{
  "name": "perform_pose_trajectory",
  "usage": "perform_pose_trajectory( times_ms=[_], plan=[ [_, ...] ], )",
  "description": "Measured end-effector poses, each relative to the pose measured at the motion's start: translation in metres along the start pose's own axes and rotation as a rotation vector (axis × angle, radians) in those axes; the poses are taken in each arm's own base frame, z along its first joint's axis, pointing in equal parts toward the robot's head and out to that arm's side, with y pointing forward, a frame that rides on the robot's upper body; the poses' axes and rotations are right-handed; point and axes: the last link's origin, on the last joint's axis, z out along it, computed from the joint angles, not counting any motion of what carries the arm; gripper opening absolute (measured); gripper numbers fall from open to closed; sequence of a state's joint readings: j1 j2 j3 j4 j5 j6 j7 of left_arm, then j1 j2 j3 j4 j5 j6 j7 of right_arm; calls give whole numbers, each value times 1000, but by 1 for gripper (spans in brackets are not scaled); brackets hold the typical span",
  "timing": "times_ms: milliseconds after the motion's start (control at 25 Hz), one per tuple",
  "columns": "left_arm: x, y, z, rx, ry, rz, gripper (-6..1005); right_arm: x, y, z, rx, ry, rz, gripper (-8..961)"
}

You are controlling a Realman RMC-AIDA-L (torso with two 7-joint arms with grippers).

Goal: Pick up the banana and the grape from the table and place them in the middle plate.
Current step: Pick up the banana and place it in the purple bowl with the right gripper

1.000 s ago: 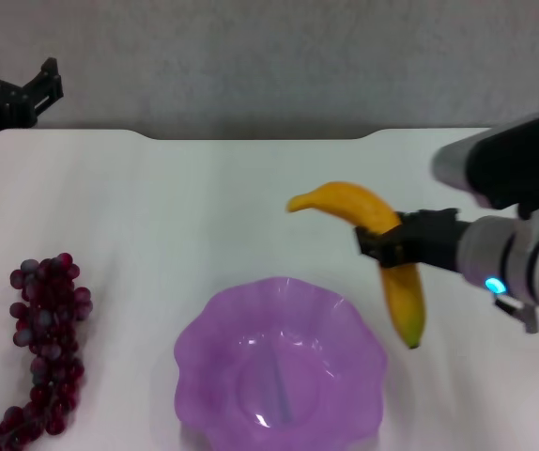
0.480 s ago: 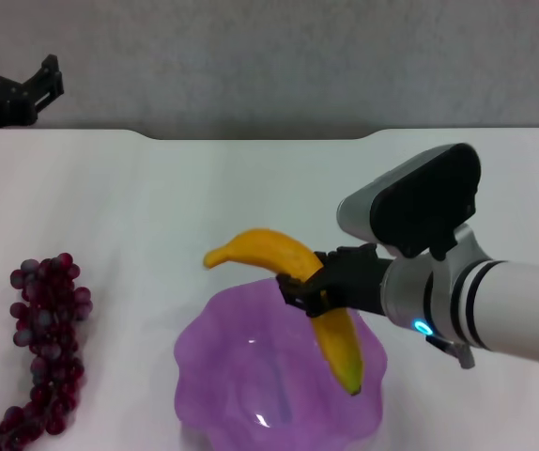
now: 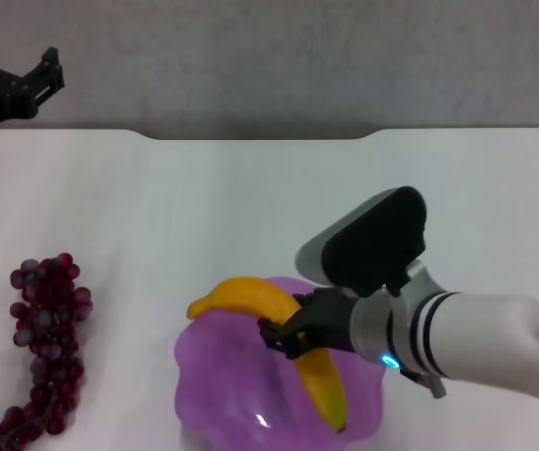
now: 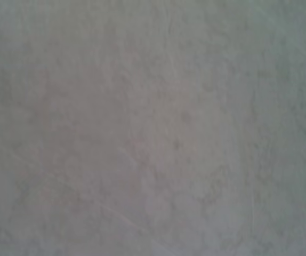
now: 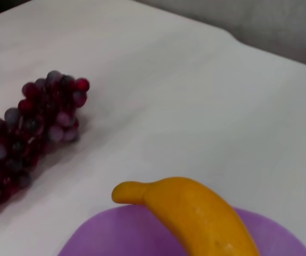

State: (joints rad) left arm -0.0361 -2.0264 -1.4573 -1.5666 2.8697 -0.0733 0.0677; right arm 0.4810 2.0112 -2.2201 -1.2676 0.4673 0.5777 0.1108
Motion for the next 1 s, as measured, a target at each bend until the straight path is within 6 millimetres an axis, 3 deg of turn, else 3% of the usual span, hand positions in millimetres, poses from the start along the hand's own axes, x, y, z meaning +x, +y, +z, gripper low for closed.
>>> perform_pose_trajectory(
  times_ms=[840, 1000],
  plan=[
    [0, 0, 0, 1, 3, 12, 832, 0, 14, 11, -41, 22, -64, 521],
    [0, 0, 0, 1, 2, 11, 831, -1, 14, 10, -42, 15, -66, 648]
  ],
)
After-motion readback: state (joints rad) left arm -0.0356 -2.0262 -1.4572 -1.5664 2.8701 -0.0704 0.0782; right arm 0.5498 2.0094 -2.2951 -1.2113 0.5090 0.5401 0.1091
